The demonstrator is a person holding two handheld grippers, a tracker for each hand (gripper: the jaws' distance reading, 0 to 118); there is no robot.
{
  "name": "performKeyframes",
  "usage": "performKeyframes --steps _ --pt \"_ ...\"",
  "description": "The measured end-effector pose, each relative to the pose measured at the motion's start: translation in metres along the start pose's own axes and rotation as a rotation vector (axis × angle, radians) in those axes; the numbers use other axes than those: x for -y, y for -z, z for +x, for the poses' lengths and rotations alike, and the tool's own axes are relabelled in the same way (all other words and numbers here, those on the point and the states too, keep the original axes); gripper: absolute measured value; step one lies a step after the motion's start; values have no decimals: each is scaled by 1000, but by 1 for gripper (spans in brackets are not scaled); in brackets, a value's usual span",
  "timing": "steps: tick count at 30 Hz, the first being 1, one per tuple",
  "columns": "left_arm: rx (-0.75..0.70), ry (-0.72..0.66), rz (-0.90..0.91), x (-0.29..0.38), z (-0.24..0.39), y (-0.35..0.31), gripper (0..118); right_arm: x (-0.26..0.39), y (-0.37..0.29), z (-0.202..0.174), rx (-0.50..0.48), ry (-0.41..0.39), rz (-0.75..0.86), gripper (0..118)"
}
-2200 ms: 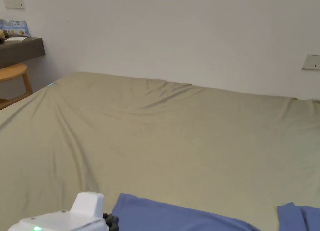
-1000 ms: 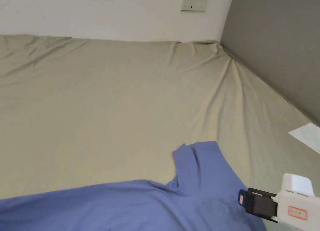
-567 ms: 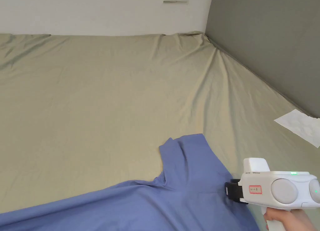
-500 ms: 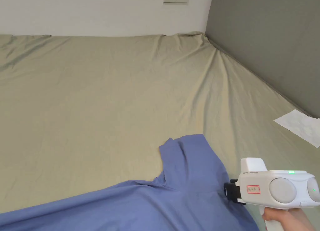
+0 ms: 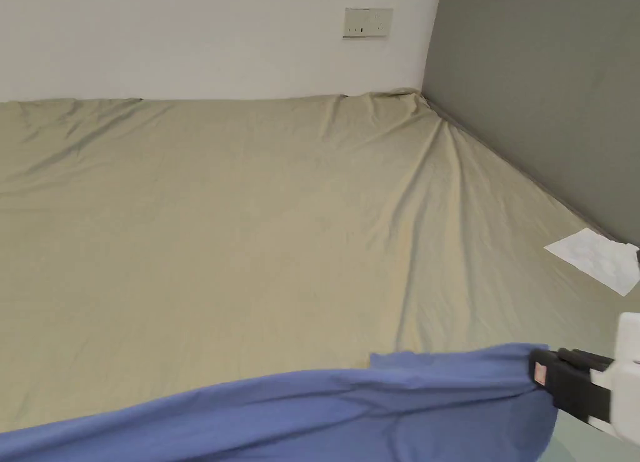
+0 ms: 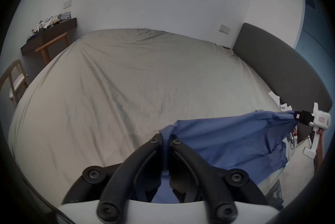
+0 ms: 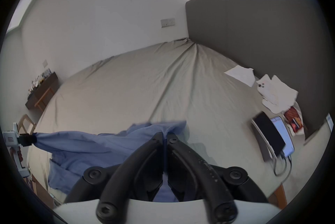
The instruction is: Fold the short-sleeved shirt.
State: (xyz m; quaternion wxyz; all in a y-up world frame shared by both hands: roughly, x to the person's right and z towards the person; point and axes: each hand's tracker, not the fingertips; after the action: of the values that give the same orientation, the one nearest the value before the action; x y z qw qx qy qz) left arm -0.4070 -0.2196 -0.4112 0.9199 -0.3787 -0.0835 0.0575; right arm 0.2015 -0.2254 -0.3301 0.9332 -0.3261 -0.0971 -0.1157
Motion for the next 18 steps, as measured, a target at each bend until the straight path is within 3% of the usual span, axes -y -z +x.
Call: performKeyframes --steps 7,12,18 --pt "-26 -70 -19 78 -3 -44 6 77 -69 13 64 82 -50 6" --pt "-88 -98 -141 126 -9 -27 6 127 -50 23 119 83 -189 6" --pt "-156 -124 -203 153 -9 4 6 152 -24 27 165 99 -232 6"
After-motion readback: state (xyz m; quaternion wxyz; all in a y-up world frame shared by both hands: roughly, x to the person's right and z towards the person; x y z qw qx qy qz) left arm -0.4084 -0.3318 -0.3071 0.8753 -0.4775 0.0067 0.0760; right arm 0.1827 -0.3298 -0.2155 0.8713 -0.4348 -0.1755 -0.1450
